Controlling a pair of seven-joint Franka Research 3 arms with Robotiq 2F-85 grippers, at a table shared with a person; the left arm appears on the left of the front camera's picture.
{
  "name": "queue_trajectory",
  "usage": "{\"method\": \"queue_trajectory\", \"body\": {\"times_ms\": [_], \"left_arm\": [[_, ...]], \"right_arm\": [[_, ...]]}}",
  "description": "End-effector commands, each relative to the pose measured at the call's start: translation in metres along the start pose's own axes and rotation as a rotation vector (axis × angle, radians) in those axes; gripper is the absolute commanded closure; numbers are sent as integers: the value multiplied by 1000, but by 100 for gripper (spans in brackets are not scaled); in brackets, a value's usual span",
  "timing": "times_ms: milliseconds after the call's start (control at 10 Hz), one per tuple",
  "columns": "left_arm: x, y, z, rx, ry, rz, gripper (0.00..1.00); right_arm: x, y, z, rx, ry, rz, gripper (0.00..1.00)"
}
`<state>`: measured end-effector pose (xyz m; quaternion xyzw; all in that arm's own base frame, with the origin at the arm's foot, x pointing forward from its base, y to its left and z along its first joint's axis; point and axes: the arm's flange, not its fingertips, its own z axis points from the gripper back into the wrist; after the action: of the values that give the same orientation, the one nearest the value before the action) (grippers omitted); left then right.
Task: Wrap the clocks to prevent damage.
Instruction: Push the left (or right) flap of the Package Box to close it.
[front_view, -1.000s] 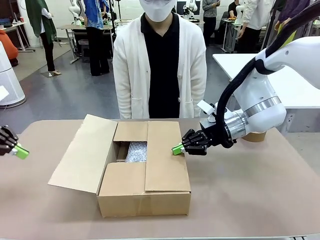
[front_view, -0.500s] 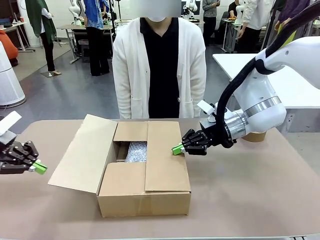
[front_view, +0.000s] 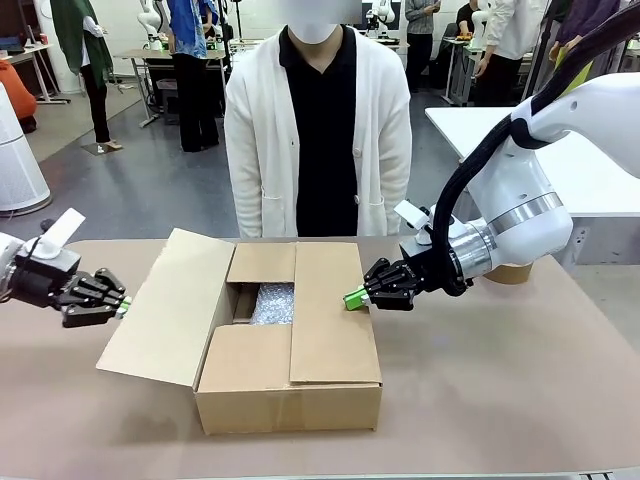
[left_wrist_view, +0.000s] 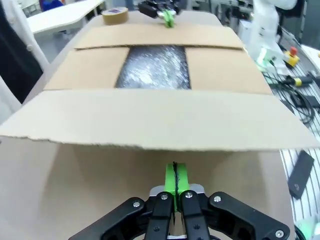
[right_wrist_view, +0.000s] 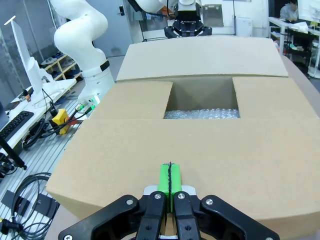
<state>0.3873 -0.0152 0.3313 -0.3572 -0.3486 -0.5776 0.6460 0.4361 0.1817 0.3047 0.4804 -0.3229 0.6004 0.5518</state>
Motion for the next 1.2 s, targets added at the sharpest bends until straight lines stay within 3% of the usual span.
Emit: {"method": "queue_trajectory", "body": {"times_ms": [0,500,800,1100], "left_arm": [[8,5,-15,45,-50,-6,100],[41,6,-47,-19,-135,-26,100],[71,14,-69,-24,-137,-65,100],[73,20,-91,-24,-119,-71,100]], "right_arm": [[-4,1,-3,-13,-2,-13,99],[-4,1,-3,-13,-2,-13,99],[-4,1,-3,-13,-2,-13,99],[-4,1,-3,-13,-2,-13,99]]}}
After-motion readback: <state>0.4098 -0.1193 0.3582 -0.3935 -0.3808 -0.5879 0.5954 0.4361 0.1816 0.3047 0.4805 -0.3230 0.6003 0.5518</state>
